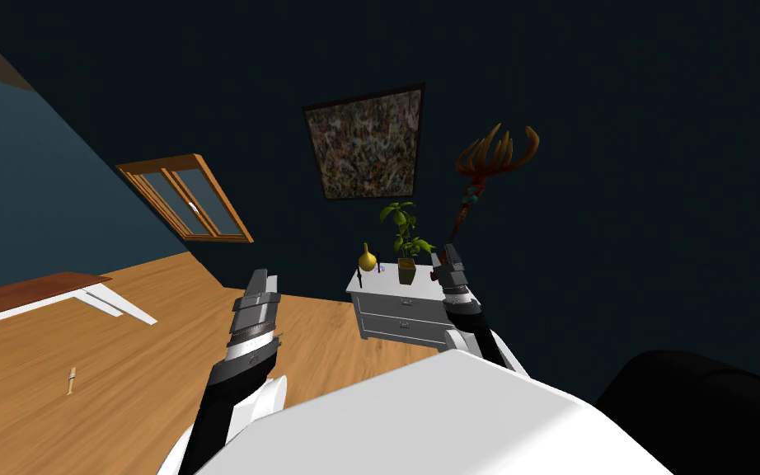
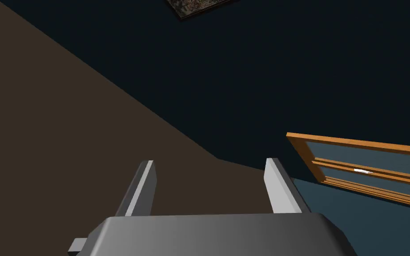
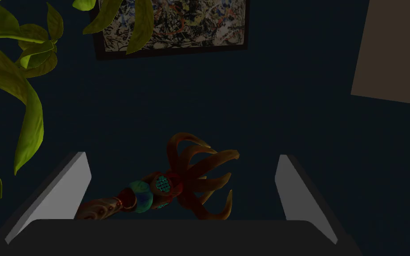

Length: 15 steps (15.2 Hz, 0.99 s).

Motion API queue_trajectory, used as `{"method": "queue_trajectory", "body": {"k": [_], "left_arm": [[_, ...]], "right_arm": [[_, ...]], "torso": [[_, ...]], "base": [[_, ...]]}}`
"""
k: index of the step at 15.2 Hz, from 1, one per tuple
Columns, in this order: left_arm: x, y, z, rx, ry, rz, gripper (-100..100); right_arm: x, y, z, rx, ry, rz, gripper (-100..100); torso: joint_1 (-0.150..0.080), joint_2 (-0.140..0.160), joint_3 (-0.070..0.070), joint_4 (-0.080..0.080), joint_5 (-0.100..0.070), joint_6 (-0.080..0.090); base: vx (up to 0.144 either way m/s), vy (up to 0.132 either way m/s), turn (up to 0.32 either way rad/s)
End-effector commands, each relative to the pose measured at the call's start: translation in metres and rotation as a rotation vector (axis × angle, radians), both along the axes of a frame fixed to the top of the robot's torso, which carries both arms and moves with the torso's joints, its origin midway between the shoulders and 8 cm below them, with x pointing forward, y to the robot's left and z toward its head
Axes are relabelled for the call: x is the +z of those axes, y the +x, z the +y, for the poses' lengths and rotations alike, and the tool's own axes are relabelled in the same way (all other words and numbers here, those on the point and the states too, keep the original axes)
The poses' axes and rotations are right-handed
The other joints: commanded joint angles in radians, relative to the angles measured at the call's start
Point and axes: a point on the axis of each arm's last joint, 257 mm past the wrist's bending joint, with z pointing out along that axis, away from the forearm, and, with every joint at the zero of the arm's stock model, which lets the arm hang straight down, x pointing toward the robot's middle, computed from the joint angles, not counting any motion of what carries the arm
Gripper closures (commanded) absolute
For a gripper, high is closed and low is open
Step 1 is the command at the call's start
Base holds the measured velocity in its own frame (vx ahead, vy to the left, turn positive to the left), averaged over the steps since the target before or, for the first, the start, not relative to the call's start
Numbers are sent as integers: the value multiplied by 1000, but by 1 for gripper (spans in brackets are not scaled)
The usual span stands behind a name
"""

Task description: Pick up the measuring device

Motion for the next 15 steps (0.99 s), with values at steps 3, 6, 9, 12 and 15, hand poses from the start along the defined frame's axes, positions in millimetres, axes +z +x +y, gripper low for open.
{"method": "queue_trajectory", "body": {"k": [3, 6, 9, 12, 15], "left_arm": [[-6, 5, -7, -29, 77, 25, -100], [-14, 10, -12, -47, 141, 51, -100], [-33, 22, -15, -56, 228, 99, -100], [-58, 35, -13, -48, 308, 152, -100], [-77, 45, -10, -36, 356, 193, -100]], "right_arm": [[0, 0, 0, 0, 0, 0, 0], [0, 0, 0, 0, 0, 0, 0], [0, 0, 0, 0, 0, 0, 0], [0, 0, 0, 0, 0, 0, 0], [0, 0, 0, 0, 0, 0, 0]], "torso": [[0, 0, 0, 0, 0, 0], [0, -1, -1, 0, 0, 0], [-1, -2, -1, 0, 0, 0], [-2, -3, -2, -1, 0, 0], [-2, -4, -2, -1, 0, 0]], "base": [[5, -3, -9], [15, -10, -23], [27, -19, -46], [46, -28, -72], [51, -33, -54]]}}
